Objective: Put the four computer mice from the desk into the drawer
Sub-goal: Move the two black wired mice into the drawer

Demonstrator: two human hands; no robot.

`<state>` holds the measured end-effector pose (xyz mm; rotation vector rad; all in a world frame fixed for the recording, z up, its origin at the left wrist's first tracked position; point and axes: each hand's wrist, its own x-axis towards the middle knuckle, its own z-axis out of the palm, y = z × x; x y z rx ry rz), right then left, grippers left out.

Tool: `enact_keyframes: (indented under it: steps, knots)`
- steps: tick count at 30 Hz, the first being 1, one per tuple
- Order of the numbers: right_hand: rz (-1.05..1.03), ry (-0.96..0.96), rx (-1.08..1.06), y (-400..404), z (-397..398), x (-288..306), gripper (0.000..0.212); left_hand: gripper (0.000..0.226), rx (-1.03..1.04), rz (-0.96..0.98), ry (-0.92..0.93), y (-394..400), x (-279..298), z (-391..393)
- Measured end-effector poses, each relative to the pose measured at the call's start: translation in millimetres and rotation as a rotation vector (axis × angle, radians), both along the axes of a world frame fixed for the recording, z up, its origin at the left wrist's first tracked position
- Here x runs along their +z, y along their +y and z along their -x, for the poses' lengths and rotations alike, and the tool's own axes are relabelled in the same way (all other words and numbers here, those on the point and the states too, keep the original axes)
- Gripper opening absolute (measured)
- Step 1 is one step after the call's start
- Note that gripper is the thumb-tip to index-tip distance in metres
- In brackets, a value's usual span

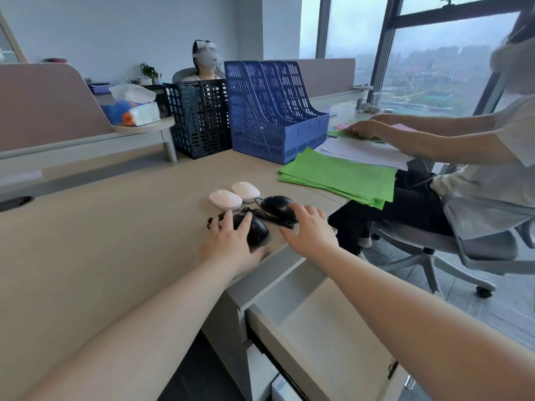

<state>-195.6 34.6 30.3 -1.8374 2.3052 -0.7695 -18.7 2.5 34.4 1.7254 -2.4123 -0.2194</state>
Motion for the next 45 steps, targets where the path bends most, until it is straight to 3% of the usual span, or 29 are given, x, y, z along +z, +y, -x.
enact_keyframes:
  steps: [5,9,15,18,24,29,35,45]
  knots:
    - [-0.072,0.024,0.066,-43,-6,1,0.073,0.086,-0.011,-0.019,-0.048,-21,-1,17]
    - [-0.182,0.047,0.077,-67,-5,-1,0.075,0.067,0.023,-0.081,-0.07,-34,0,25]
    - [-0.156,0.09,0.056,-71,-1,3,0.054,0.056,0.001,-0.038,-0.069,-43,3,20]
    - [-0.16,0.082,0.042,-60,2,5,0.054,0.049,-0.013,0.002,-0.016,-36,2,17]
    - [-0.168,0.012,0.039,-25,13,10,0.057,0.058,-0.059,0.035,-0.012,-4,5,19]
    - [-0.161,-0.063,0.019,15,28,16,0.052,0.04,-0.094,0.082,-0.018,33,28,33]
    - [-0.211,-0.09,0.015,61,53,21,0.051,0.046,-0.167,0.108,0.011,81,42,62]
    - [-0.352,-0.097,-0.014,101,82,-25,0.05,0.048,-0.253,-0.039,-0.12,145,-21,105]
